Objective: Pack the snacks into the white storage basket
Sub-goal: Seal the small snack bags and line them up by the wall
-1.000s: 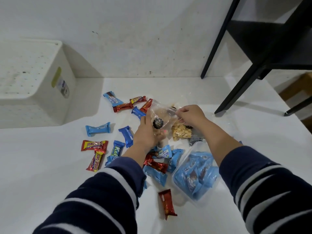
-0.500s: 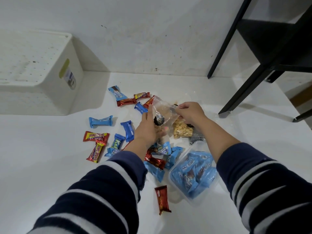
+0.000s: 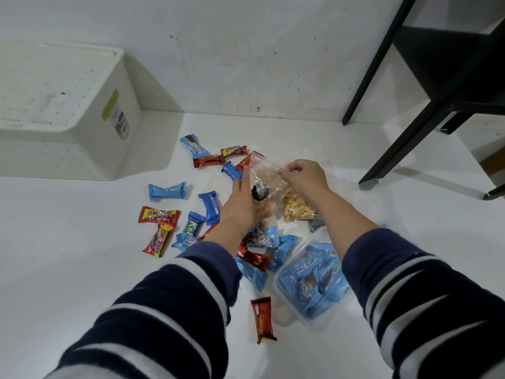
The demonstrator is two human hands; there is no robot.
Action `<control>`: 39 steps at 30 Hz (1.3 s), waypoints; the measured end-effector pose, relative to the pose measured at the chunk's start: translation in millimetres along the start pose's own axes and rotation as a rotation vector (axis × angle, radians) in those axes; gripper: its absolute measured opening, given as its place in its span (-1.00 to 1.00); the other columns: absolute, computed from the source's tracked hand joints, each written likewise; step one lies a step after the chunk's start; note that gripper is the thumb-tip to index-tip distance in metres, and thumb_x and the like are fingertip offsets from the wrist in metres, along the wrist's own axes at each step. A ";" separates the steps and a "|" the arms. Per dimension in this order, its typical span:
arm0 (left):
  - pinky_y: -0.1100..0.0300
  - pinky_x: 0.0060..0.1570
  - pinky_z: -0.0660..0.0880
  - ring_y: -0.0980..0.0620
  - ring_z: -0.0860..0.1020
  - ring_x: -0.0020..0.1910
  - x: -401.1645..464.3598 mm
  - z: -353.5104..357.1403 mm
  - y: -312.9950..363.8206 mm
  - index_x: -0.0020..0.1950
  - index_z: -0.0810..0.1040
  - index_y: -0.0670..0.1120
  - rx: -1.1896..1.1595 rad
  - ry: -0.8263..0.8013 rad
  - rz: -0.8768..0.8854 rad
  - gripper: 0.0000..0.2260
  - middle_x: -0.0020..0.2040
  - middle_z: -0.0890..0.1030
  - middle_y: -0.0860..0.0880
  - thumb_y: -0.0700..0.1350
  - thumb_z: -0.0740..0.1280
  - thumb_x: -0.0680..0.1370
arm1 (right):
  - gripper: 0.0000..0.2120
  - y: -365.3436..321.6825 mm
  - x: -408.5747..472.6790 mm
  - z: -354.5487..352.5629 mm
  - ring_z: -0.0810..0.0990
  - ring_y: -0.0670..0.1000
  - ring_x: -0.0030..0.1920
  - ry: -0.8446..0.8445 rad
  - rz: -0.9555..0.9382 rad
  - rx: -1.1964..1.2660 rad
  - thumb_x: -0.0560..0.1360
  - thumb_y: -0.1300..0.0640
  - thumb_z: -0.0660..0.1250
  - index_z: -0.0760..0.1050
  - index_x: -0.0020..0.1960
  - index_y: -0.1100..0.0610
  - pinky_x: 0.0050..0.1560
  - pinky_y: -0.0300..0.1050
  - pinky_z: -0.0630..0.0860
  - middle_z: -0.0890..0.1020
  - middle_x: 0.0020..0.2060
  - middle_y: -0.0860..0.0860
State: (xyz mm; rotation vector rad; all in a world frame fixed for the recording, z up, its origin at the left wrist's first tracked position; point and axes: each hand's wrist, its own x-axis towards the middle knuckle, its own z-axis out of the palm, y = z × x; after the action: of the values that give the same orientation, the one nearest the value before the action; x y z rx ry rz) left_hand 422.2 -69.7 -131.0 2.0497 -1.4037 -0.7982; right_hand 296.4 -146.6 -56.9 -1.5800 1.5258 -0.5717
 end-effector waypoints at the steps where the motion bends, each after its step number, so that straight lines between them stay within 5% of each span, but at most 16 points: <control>1: -0.09 0.06 0.56 -0.08 0.60 0.06 -0.4 0.0 0.4 0.54 -0.15 0.17 -0.002 -0.001 0.001 -0.01 0.42 0.25 -0.07 0.05 0.51 0.39 | -0.91 0.4 0.6 0.5 0.51 -0.02 -0.10 -0.001 -0.002 -0.004 0.45 0.22 0.37 0.59 -0.06 0.19 -0.09 -0.20 0.40 0.57 -0.13 0.00; 9: -0.11 0.08 0.54 -0.07 0.58 0.09 -2.1 -0.6 1.8 0.55 -0.17 0.14 -0.007 -0.001 -0.016 -0.02 0.40 0.25 -0.06 0.02 0.50 0.40 | -0.94 1.0 1.9 2.4 0.54 -0.01 -0.11 -0.032 0.002 0.032 0.43 0.20 0.37 0.56 -0.09 0.12 -0.14 -0.20 0.44 0.59 -0.14 0.00; 14: -0.09 0.06 0.57 -0.01 0.64 0.00 -3.0 0.7 1.2 0.53 -0.17 0.20 -0.054 -0.010 -0.008 0.00 0.38 0.24 -0.03 -0.07 0.51 0.39 | -0.95 -0.5 2.0 5.2 0.51 -0.04 -0.19 -0.024 -0.024 0.028 0.43 0.23 0.36 0.56 -0.14 0.11 -0.28 -0.28 0.41 0.52 -0.31 -0.12; 20: -0.11 0.09 0.54 -0.10 0.54 0.18 -5.7 -2.3 4.4 0.56 -0.20 0.08 0.039 -0.007 -0.021 -0.01 0.41 0.24 -0.08 0.02 0.49 0.41 | -0.96 -5.2 4.9 5.6 0.53 -0.03 -0.17 -0.059 -0.032 -0.032 0.42 0.20 0.35 0.57 -0.15 0.10 -0.10 -0.15 0.50 0.55 -0.28 -0.10; 39: 0.01 -0.13 0.57 -0.10 0.52 0.18 -13.4 -8.4 17.9 0.57 -0.18 0.03 0.214 0.049 0.087 -0.13 0.41 0.26 -0.06 0.13 0.37 0.49 | -0.94 -11.3 9.6 0.3 0.56 0.01 -0.11 -0.065 -0.054 -0.097 0.42 0.20 0.33 0.55 -0.18 0.06 -0.02 -0.11 0.52 0.57 -0.22 -0.03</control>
State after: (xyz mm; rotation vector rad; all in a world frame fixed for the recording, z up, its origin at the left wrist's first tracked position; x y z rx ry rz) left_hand 413.1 -62.1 -110.3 2.1330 -1.5975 -0.5792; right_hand 304.6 -156.9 -50.0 -1.7021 1.4858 -0.4777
